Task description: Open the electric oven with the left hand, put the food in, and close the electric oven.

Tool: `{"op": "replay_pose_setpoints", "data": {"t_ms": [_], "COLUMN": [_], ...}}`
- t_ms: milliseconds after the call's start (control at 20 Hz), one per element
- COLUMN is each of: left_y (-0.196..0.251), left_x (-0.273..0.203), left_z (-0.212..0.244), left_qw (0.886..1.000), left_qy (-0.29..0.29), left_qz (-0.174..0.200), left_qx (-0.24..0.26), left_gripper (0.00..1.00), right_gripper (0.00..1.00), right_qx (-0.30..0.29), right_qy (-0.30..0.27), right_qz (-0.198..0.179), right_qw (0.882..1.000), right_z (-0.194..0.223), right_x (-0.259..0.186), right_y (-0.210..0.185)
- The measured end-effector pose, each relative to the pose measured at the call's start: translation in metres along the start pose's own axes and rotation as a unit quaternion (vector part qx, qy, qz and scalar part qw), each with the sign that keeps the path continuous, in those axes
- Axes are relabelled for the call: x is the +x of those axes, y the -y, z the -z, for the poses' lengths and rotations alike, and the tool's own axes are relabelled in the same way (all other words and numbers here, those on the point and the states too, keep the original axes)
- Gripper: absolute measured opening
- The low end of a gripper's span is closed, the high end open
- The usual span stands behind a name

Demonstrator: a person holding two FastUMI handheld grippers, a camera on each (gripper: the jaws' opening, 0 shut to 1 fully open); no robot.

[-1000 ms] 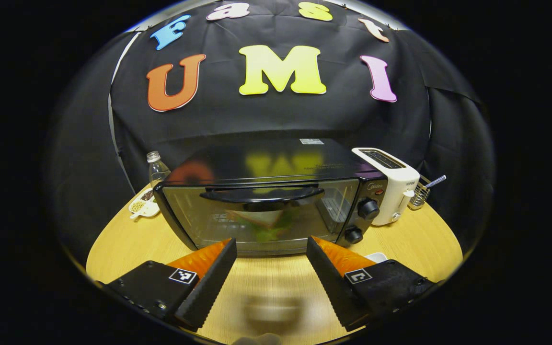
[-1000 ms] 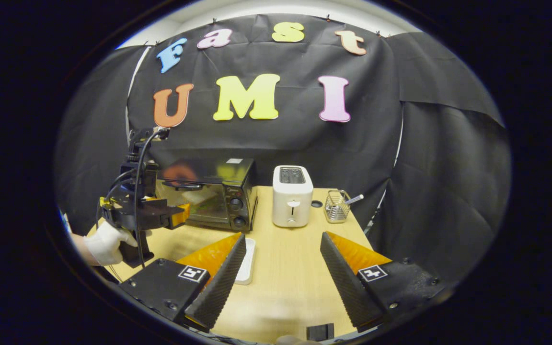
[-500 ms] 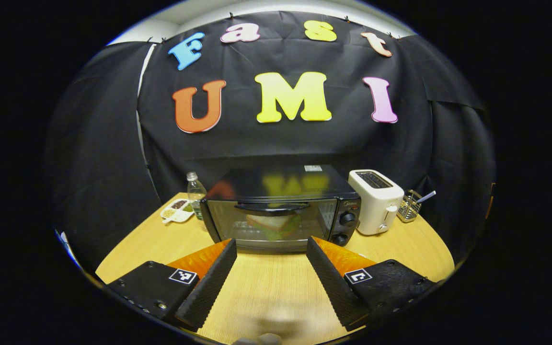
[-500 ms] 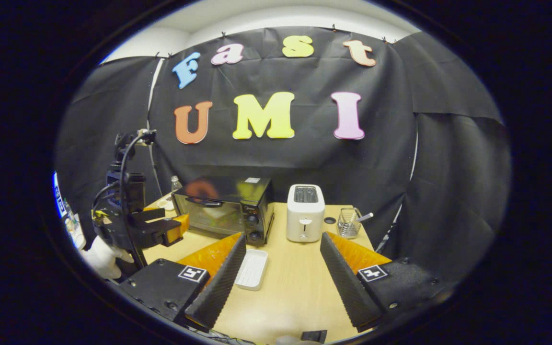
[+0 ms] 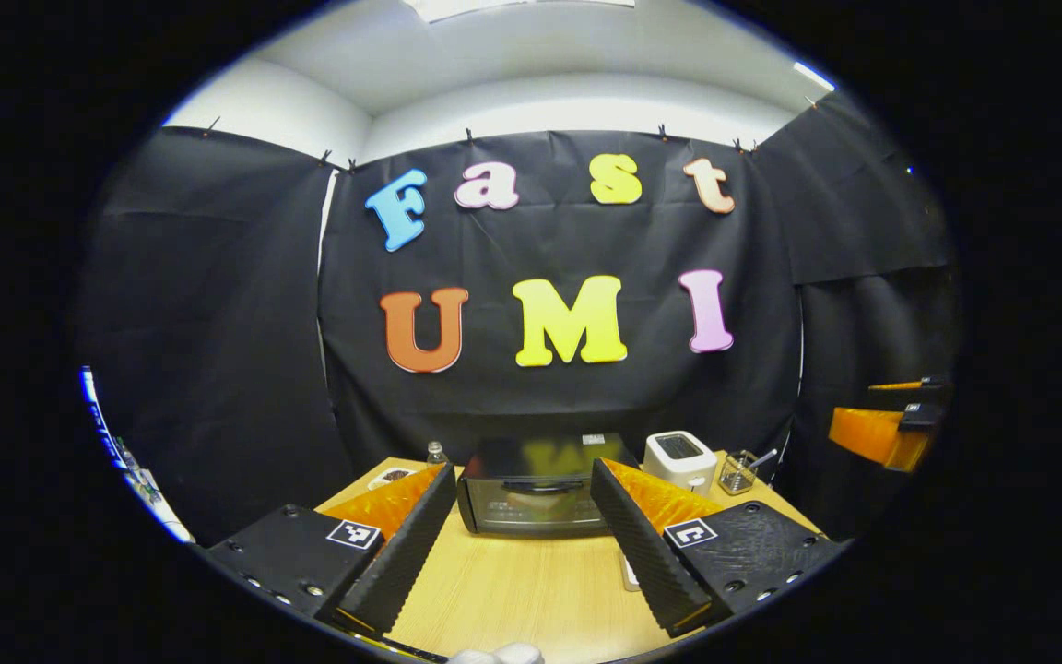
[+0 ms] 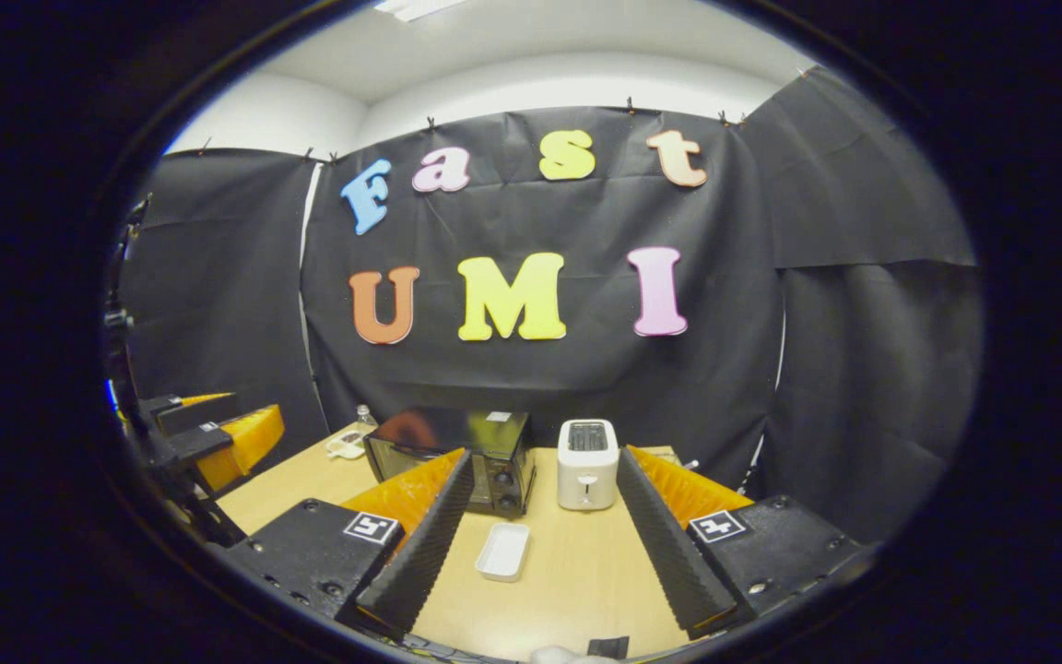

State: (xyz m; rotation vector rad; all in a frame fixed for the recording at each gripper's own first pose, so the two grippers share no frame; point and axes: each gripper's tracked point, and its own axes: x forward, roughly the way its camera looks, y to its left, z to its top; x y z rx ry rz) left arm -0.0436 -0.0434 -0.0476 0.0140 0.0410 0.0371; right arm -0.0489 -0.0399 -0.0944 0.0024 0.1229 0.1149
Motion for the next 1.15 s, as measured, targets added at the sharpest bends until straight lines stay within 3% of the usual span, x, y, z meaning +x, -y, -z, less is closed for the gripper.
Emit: {"op": "replay_pose_setpoints", "data": {"t_ms": [450, 550, 600, 650, 700, 1100, 1150], "left_y": [-0.038, -0.041, -0.040, -0.039, -0.040, -0.031, -0.030], "left_x": [-0.068, -0.075, -0.079, -0.081, -0.084, -0.089, -0.090], "left_z": [-0.043, -0.051, -0.054, -0.056, -0.058, -0.062, -0.063], "left_qw": [1.000, 0.999, 0.999, 0.999, 0.999, 0.999, 0.999], "left_qy": [0.025, 0.032, 0.034, 0.036, 0.037, 0.039, 0.039], "left_qz": [-0.001, 0.000, 0.002, 0.003, 0.004, 0.011, 0.011], "left_qx": [-0.017, -0.016, -0.020, -0.022, -0.022, -0.023, -0.022], "left_gripper": [0.96, 1.00, 0.95, 1.00, 0.96, 0.96, 0.96], "right_gripper": [0.99, 0.99, 0.99, 0.99, 0.99, 0.99, 0.90], "right_qx": [0.005, 0.009, 0.012, 0.015, 0.020, 0.022, 0.022], "right_qy": [0.064, 0.068, 0.065, 0.065, 0.063, 0.061, 0.061], "right_qz": [0.034, 0.037, 0.039, 0.042, 0.044, 0.053, 0.053], "right_qw": [0.997, 0.997, 0.997, 0.997, 0.997, 0.996, 0.996], "right_z": [-0.045, -0.044, -0.043, -0.043, -0.043, -0.041, -0.042], "right_x": [-0.072, -0.079, -0.081, -0.084, -0.085, -0.089, -0.088], "right_y": [-0.026, -0.027, -0.025, -0.023, -0.022, -0.010, -0.010]}}
